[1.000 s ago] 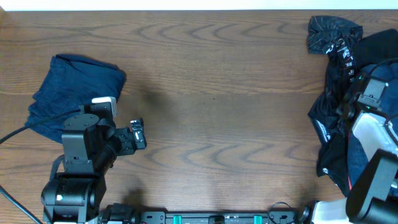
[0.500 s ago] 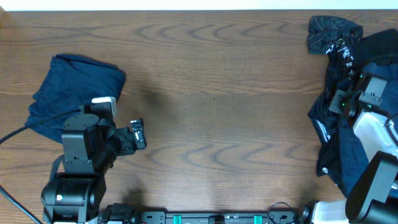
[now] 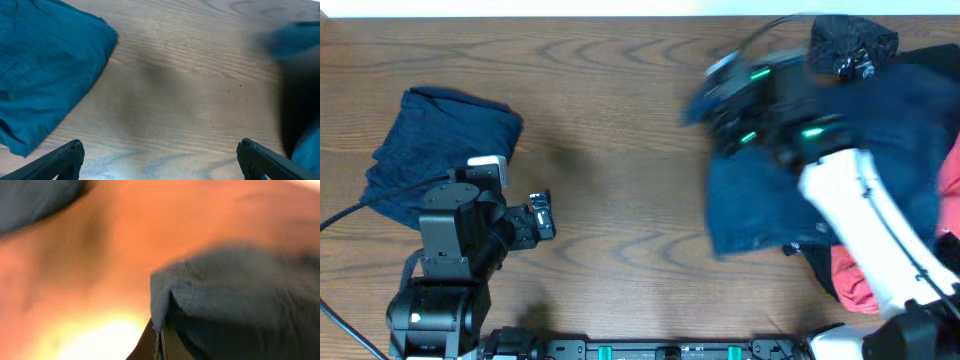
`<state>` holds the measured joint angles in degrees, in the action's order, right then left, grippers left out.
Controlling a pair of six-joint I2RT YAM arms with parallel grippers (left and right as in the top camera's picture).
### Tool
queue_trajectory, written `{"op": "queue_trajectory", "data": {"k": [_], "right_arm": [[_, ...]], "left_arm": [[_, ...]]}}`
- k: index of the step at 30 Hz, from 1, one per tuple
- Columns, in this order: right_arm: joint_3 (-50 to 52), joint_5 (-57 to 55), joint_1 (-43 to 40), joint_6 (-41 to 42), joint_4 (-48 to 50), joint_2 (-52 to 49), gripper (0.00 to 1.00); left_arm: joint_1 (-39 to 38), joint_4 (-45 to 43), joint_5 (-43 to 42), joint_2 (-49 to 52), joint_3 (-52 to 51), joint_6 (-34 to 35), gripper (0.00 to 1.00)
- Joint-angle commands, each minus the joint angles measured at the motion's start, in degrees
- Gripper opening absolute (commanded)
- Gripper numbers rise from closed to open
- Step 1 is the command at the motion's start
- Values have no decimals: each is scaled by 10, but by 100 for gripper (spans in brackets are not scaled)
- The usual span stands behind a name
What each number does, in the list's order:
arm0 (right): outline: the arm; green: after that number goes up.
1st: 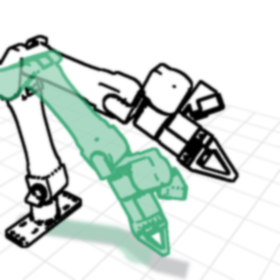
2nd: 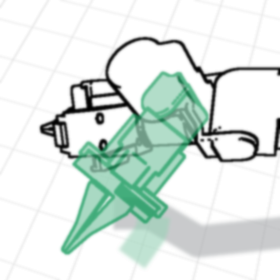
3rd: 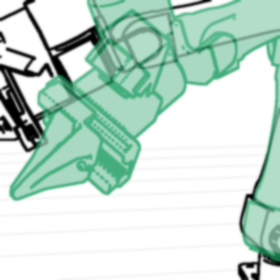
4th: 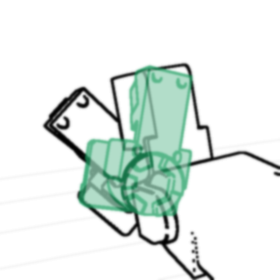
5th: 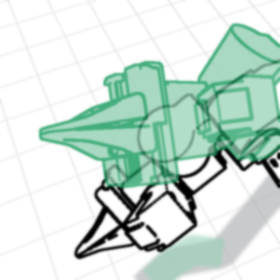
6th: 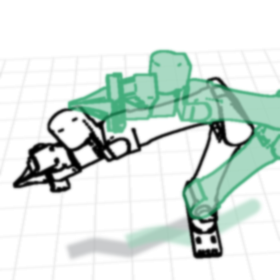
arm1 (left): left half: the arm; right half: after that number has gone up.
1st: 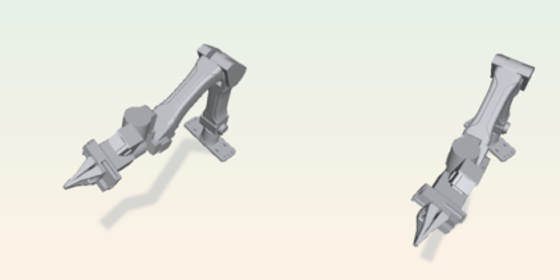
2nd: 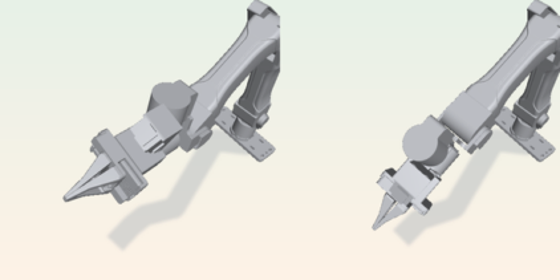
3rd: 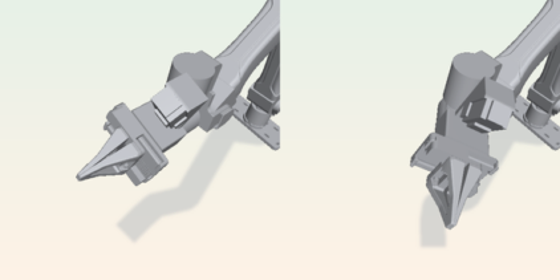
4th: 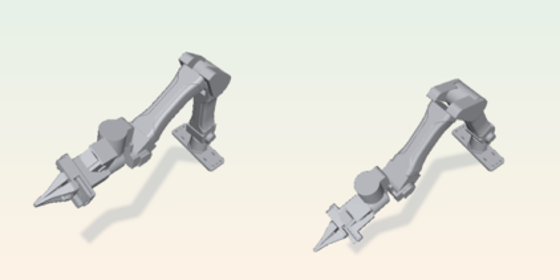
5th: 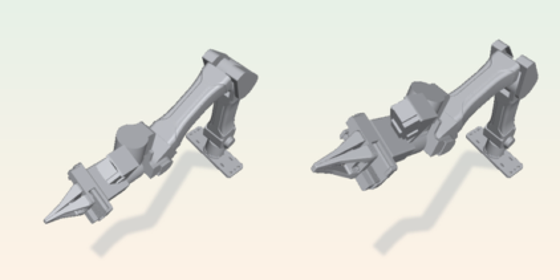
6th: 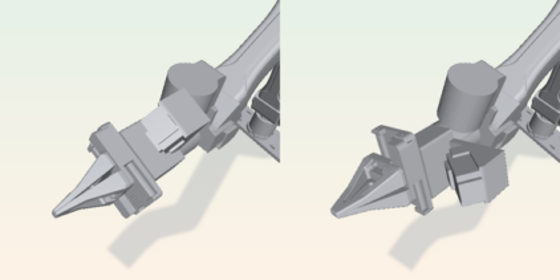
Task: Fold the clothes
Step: 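Pull the denim shorts with the right gripper onto the table center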
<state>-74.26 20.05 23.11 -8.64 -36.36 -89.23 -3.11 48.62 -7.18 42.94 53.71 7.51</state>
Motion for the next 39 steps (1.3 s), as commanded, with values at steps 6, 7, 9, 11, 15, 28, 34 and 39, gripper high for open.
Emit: {"op": "queue_trajectory", "data": {"k": [6, 7, 9, 11, 15, 28, 34, 39], "right_arm": [[24, -113, 156, -51, -33, -120, 1], [24, -130, 164, -51, -33, -135, 1], [24, -154, 173, -51, -33, -156, 1], [24, -175, 178, -47, -35, -173, 1], [23, -243, 177, 43, -38, -168, 4], [23, -372, 103, 195, -45, 25, 50], [23, -372, -8, 231, -87, 60, 52], [23, -371, -110, 234, -124, 76, 63]], "left_arm": [[-2, 0, -3, -2, 13, 3, 99], [-2, 0, -3, -2, 13, 3, 99], [-2, 0, -3, -2, 13, 3, 99], [-2, 0, -3, -2, 13, 3, 98], [-2, 0, -3, -2, 13, 3, 98], [-2, -19, -26, 61, 13, 3, 98], [-2, -26, -143, 128, 13, 13, 99], [-15, -24, -238, 211, 12, 75, 97]]}}
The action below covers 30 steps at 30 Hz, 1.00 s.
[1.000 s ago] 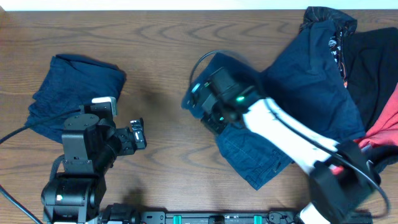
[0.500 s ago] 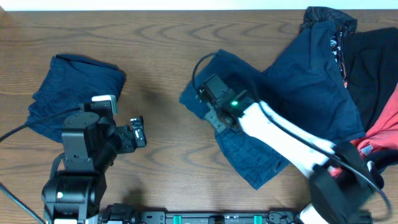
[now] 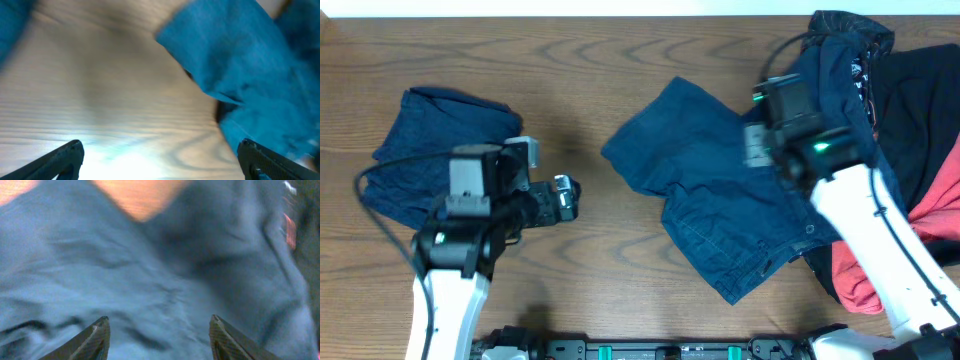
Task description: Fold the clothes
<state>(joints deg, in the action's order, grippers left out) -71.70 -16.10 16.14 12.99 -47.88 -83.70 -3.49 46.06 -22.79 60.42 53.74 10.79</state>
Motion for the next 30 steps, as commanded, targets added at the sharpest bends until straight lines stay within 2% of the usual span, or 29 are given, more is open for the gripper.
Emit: {"op": "queue_trajectory", "data": {"k": [1, 4, 10, 13, 17, 20, 26, 27, 28, 29, 30], "right_arm": [[-2, -10, -59, 18, -15, 24, 65], [-2, -3, -104, 18, -28, 30, 71], [-2, 20, -167, 18, -49, 32, 72], [-2, 20, -182, 18, -54, 32, 72], [-2, 20, -187, 17, -61, 32, 72], [-2, 20, -188, 15, -67, 32, 72], [-2, 20, -188, 15, -73, 32, 72], [-2, 20, -188, 15, -72, 32, 72], [-2, 20, -188, 15, -72, 32, 72], [-2, 20, -188, 15, -73, 32, 72], [-2, 19, -188, 15, -73, 32, 72]], "left_arm": [[-21, 1, -90, 57, 12, 54, 97], [-60, 1, -93, 115, 12, 80, 96], [-169, -24, -94, 229, 12, 102, 96], [-225, -73, -94, 275, 12, 110, 96], [-296, -181, -69, 327, 12, 118, 96], [-329, -231, -29, 360, 12, 169, 96], [-373, -293, -20, 426, 12, 242, 96], [-378, -304, -21, 434, 12, 245, 89], [-383, -315, -20, 438, 12, 245, 76], [-385, -321, -20, 440, 12, 244, 57], [-385, -320, -20, 439, 12, 236, 33]]}}
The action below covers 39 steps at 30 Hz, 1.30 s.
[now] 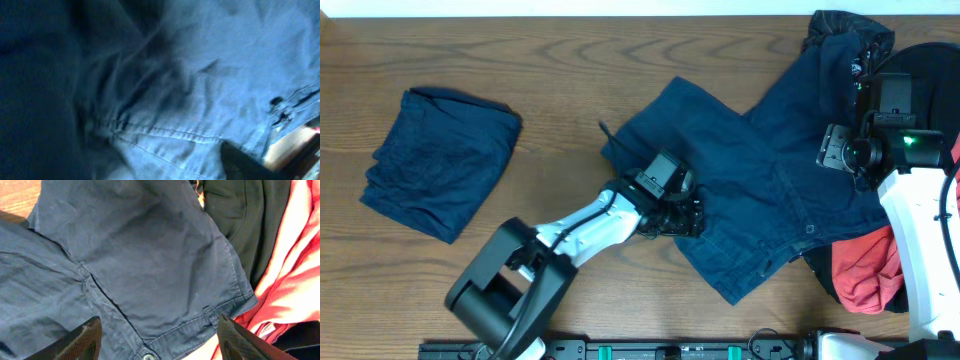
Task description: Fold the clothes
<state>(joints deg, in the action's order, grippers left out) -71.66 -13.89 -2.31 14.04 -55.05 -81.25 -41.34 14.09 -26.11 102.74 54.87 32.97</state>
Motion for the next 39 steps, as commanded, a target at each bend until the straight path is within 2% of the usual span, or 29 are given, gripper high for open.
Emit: {"op": "queue_trajectory", "data": {"k": [1, 2, 6, 10, 12, 15, 16, 17, 19, 22, 23, 26, 27, 29, 30, 31, 33, 34, 39], "right_arm": [[-3, -3, -3, 5, -1, 8, 72], [-3, -3, -3, 5, -2, 8, 72], [-3, -3, -4, 1, -3, 8, 72], [-3, -3, -5, 0, -6, 8, 72], [-3, -2, -5, 0, -7, 8, 72], [-3, -2, -5, 0, -11, 8, 72], [-3, -2, -5, 0, -12, 8, 72], [-3, -2, -5, 0, -13, 8, 72], [-3, -2, -5, 0, -13, 8, 72], [-3, 2, -5, 0, -14, 8, 71], [-3, 17, -5, -1, -15, 7, 69], [-2, 66, -5, -38, -16, 2, 61], [-2, 90, -5, -54, -18, -3, 50], [-2, 123, -5, -67, -24, -16, 14], [-2, 129, -5, -66, -28, -24, 5], [-2, 131, -5, -66, -32, -33, 1], [-2, 133, -5, -64, -38, -60, 1], [-2, 134, -5, -64, -38, -71, 1], [-2, 135, -5, -64, -35, -137, 1]], "left_arm": [[-4, 4, 14, 13, 1, -2, 15], [2, 17, 23, 10, 1, -17, 6], [59, 128, 147, -23, 2, -73, 6], [180, 193, 284, -71, 27, -163, 6], [254, 196, 287, -90, 68, -201, 6], [347, 197, 252, -101, 149, -208, 8], [373, 197, 219, -102, 175, -208, 34], [395, 197, 180, -102, 196, -208, 65], [426, 206, 90, -102, 223, -207, 99], [438, 264, -5, -102, 230, -207, 98], [433, 316, -34, -101, 228, -207, 98], [413, 381, -48, -101, 222, -207, 98], [399, 405, -48, -101, 221, -207, 98], [366, 430, -48, -101, 217, -207, 98], [353, 433, -48, -101, 216, -207, 98], [332, 432, -48, -101, 215, -207, 98], [290, 416, -47, -99, 212, -207, 99], [273, 407, -47, -98, 212, -207, 96], [183, 322, -47, -68, 211, -195, 72]]}}
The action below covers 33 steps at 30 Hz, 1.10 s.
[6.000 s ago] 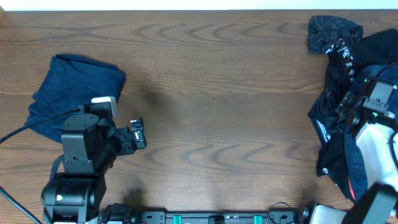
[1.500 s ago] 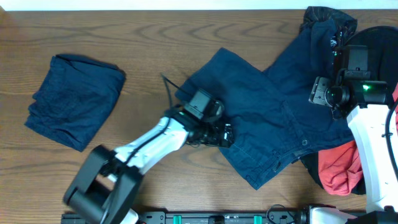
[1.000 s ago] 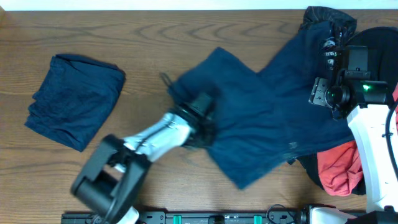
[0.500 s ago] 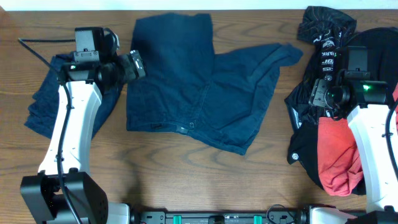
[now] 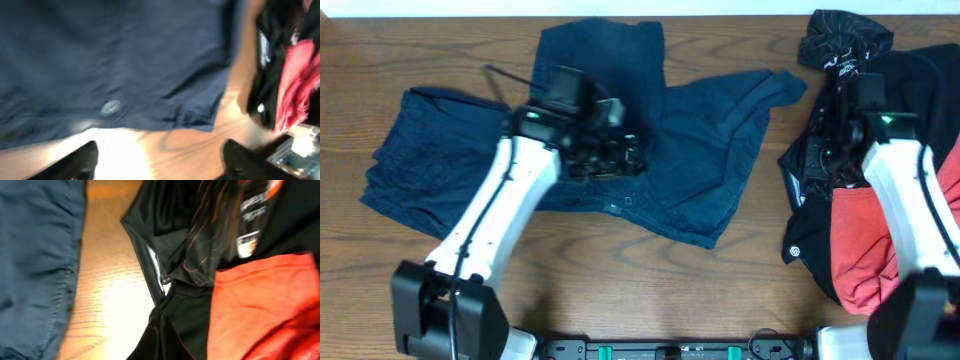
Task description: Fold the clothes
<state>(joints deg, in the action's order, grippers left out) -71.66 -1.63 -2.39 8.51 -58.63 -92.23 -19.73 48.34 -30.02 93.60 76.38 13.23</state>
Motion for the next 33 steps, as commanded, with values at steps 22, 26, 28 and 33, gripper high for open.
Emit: {"op": "queue_trajectory", "data": {"k": [22, 26, 28, 33], "right_arm": [[-1, 4, -83, -101, 56, -213, 1], [-1, -31, -134, -87, 64, -249, 1], [-1, -71, -165, -49, 70, -261, 1], [-6, -177, -250, 61, 71, -264, 1]], "left_arm": [[-247, -132, -5, 242, -4, 139, 48], [-258, -41, -4, 243, -4, 137, 48], [-258, 20, 2, 243, -4, 125, 47], [-258, 149, 118, 243, -4, 124, 48]]}}
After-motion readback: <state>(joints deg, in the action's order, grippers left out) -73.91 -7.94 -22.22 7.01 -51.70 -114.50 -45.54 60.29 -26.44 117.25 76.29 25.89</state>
